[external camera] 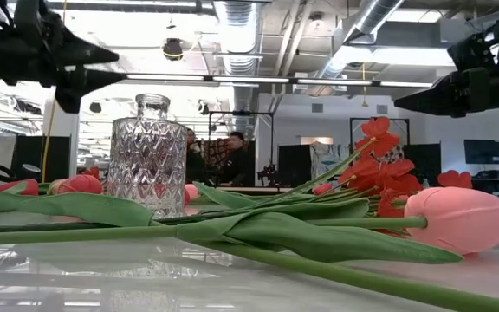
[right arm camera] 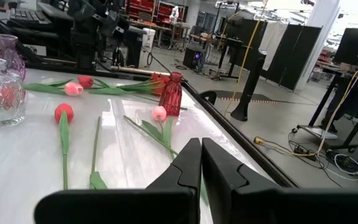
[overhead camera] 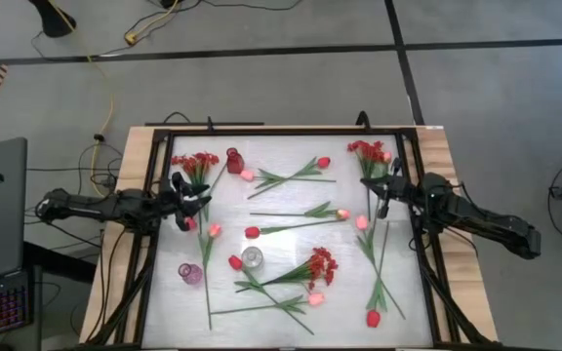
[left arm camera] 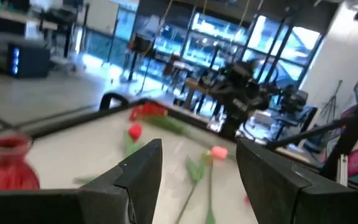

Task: Sort flowers into vase by color
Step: Put the orange flowers into the red vase

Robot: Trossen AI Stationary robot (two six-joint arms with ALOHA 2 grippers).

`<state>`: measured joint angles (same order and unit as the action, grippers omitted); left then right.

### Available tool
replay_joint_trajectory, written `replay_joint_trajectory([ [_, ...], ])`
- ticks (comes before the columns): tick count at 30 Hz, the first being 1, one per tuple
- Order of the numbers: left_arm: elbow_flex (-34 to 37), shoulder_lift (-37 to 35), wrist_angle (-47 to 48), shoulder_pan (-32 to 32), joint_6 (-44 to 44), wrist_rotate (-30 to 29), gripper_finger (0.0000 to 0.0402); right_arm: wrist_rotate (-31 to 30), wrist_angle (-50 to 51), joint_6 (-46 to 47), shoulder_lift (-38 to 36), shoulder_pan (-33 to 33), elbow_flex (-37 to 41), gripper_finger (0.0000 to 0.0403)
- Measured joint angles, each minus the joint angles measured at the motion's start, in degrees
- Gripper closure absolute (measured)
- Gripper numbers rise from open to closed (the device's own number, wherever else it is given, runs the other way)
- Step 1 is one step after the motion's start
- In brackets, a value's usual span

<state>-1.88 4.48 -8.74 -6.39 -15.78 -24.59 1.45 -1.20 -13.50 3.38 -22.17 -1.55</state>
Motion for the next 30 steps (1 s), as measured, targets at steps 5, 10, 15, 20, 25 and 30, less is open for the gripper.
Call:
replay_joint_trajectory([
  [5,-4.31,6.22,-1.65,0.02,4.3,-3.0,0.0207,0.12,-4.73,3.22,0.0,0.4,0.0,0.036],
  [10,-12.87,15.98,-0.87,0.02,10.41,-4.08,0.0207,-1.01,-5.78,2.56,0.0,0.24,-0.01,0.036],
  [15,-20.66,24.32,1.79,0.08,16.29,-6.22,0.0207,-1.67,-4.19,4.66,0.67,0.29,-1.24,0.0354],
  [20,-25.7,29.84,3.02,1.65,19.6,-5.67,0.0207,-3.08,3.53,9.41,4.88,0.31,-7.12,0.0342],
  [25,-26.11,31.24,3.06,7.42,21.12,-4.48,0.0207,-5.36,5.17,12.88,13.33,1.07,-11.61,0.0331],
  [30,-26.11,31.18,2.39,15.68,21.15,7.37,0.0207,-11.71,4.35,15.5,23.94,3.29,-17.17,0.0324],
])
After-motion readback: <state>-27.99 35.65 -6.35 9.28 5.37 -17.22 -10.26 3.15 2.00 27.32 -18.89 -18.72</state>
